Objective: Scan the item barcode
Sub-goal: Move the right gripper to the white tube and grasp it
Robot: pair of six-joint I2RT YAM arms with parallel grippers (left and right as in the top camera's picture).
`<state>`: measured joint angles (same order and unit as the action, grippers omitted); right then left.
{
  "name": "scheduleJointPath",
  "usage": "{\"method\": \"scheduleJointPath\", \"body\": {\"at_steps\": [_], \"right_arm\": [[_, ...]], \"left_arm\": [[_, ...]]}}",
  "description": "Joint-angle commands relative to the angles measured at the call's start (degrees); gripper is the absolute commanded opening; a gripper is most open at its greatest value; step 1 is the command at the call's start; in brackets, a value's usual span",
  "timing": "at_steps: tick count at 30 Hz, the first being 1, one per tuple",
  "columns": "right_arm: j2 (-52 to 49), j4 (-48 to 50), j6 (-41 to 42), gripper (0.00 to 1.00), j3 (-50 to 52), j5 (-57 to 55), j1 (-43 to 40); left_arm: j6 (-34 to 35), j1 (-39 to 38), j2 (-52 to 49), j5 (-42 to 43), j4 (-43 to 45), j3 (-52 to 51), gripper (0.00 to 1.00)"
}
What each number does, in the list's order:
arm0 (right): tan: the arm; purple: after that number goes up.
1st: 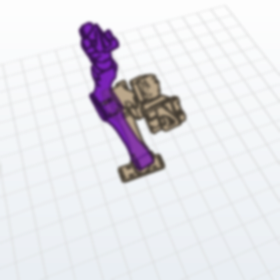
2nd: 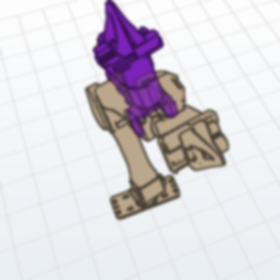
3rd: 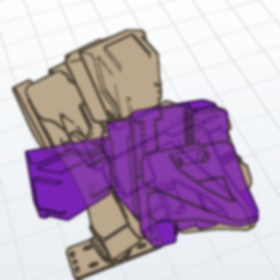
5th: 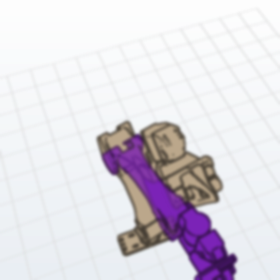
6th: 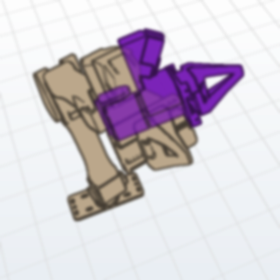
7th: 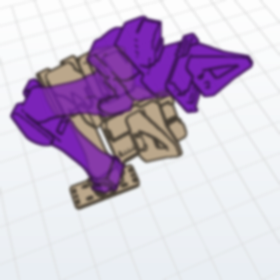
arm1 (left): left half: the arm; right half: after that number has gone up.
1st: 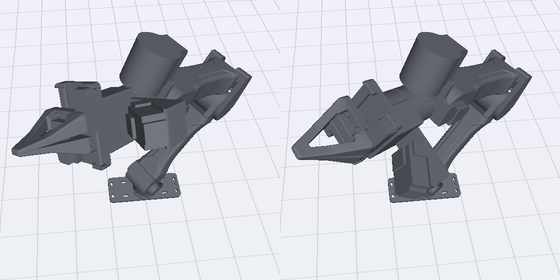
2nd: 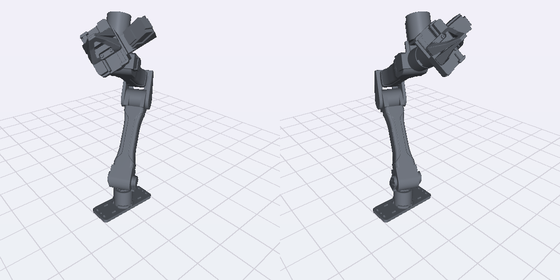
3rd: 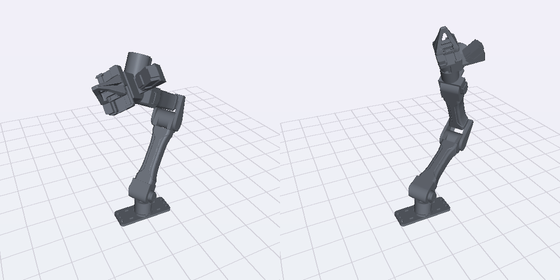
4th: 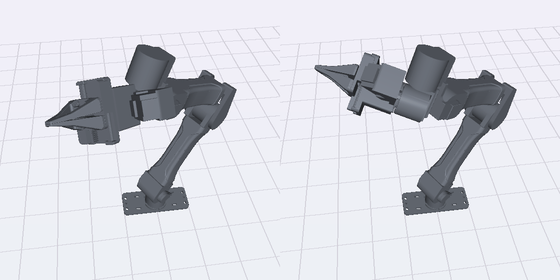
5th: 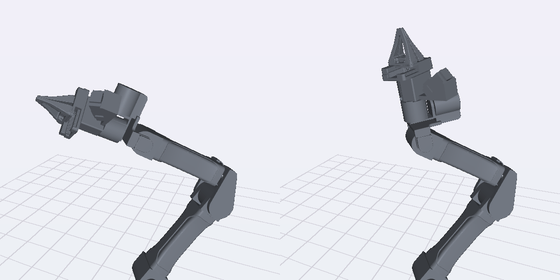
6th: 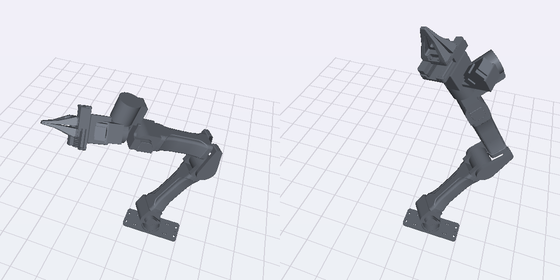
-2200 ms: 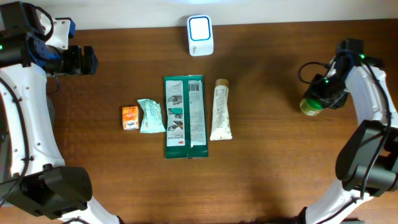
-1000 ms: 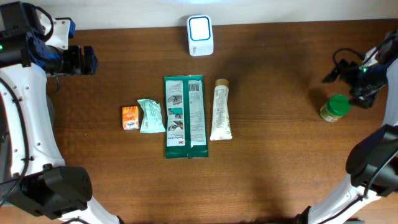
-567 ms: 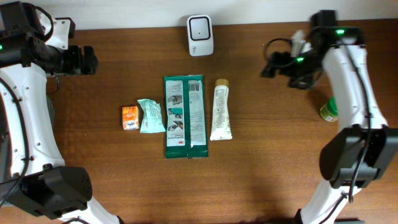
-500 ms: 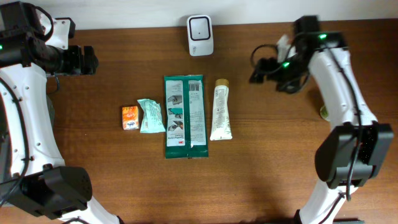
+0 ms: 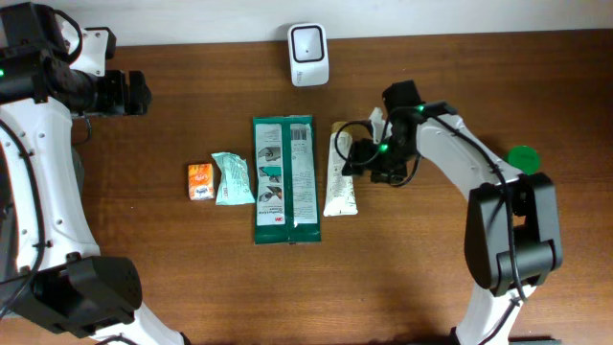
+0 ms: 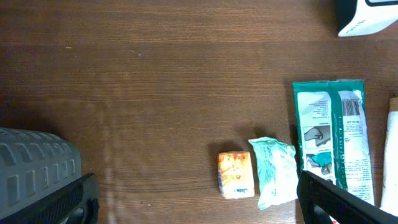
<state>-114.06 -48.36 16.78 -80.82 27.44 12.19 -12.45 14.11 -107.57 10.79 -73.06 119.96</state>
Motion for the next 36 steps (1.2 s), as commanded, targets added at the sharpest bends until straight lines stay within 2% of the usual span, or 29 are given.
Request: {"method": "scheduleJointPath", "body": {"at_steps": [1, 8, 13, 18, 19, 20, 21, 25, 31, 36], "right_arm": [[-0.2, 2.6, 3.6, 0.61, 2.9, 1.1, 0.7], [-0.3, 12.6, 5.9, 0.56, 9.1, 4.1, 2.4], [-0.9, 14.0, 6.7, 0.46, 10.2, 4.0, 2.8], [-1.1, 14.7, 6.8, 0.26, 10.2, 3.8, 2.8], [-1.3, 14.8, 7.3, 0.19, 10.2, 3.8, 2.8], [-1.5, 14.9, 7.6, 0.07, 10.2, 3.8, 2.8], [-1.7, 14.9, 7.6, 0.04, 10.2, 3.9, 2.8], [-1.1, 15.1, 7.1, 0.04, 10.1, 5.2, 2.2], [5.7, 14.3, -4.2, 0.04, 10.1, 22.4, -1.9], [7.6, 13.0, -9.6, 0.04, 10.1, 33.2, -4.7]], "left_arm": [[-0.7, 0.0, 0.7, 0.8, 0.1, 0.4, 0.99], [-0.7, 0.0, 0.7, 0.8, 0.1, 0.4, 0.99], [-0.7, 0.0, 0.7, 0.8, 0.1, 0.4, 0.99], [-0.7, 0.0, 0.7, 0.8, 0.1, 0.4, 0.99], [-0.7, 0.0, 0.7, 0.8, 0.1, 0.4, 0.99], [-0.7, 0.0, 0.7, 0.8, 0.1, 0.4, 0.99], [-0.7, 0.0, 0.7, 0.8, 0.1, 0.4, 0.99], [-0.7, 0.0, 0.7, 0.8, 0.1, 0.4, 0.99], [-0.7, 0.0, 0.7, 0.8, 0.1, 0.4, 0.99], [-0.7, 0.0, 0.7, 0.8, 0.1, 0.4, 0.99]]}}
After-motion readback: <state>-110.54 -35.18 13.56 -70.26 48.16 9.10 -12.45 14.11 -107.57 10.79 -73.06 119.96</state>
